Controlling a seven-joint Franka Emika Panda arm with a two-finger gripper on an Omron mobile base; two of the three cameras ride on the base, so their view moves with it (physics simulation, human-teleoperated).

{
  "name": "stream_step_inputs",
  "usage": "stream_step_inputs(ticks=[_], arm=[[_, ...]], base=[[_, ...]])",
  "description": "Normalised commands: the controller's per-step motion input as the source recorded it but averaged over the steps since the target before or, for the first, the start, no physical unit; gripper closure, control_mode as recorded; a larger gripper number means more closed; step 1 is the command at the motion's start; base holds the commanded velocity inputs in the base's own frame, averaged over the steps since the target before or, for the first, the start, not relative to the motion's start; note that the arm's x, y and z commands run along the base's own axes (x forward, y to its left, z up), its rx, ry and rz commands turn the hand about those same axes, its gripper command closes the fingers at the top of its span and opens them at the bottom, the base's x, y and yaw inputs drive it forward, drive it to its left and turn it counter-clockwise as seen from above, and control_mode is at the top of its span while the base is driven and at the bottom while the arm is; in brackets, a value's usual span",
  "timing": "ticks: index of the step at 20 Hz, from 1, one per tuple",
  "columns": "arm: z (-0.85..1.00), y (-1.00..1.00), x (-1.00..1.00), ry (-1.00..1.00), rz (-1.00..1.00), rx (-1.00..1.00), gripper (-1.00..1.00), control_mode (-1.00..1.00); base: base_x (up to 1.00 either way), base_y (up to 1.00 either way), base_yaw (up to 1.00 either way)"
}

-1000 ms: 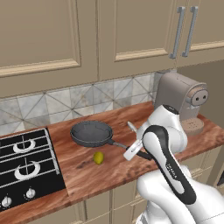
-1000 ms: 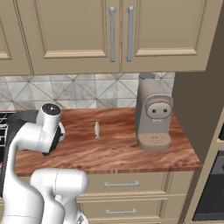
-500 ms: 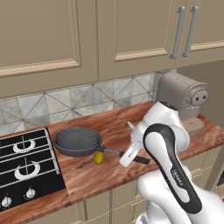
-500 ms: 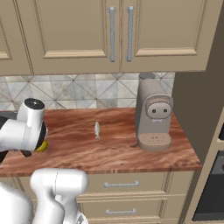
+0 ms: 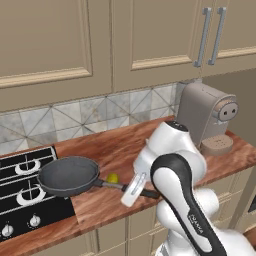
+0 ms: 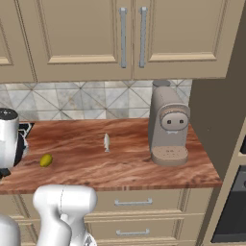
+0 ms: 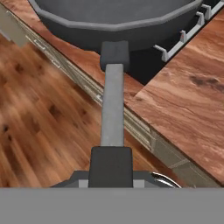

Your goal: Place both pans onto different burners. Then place the lemon and the fish on different pans.

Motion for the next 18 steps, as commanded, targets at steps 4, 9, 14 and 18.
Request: stream_step_inputs(ticks=[4, 9, 14, 18], arm=[[-0.01, 0.34, -0.02, -0.16, 0.0, -0.05, 1.0, -1.0], [-0.14, 0.18, 0.01, -0.12, 0.0, -0.06, 1.0, -1.0], [-0.2, 0.12, 0.09, -0.01, -0.01, -0.06, 1.0, -1.0], [-0.25, 0.12, 0.27, 0.0, -0.05, -0.05, 1.0, -1.0]], base=[[0.0, 0.0, 0.0], [0.0, 0.0, 0.0], [0.0, 0.0, 0.0], [0.0, 0.0, 0.0]])
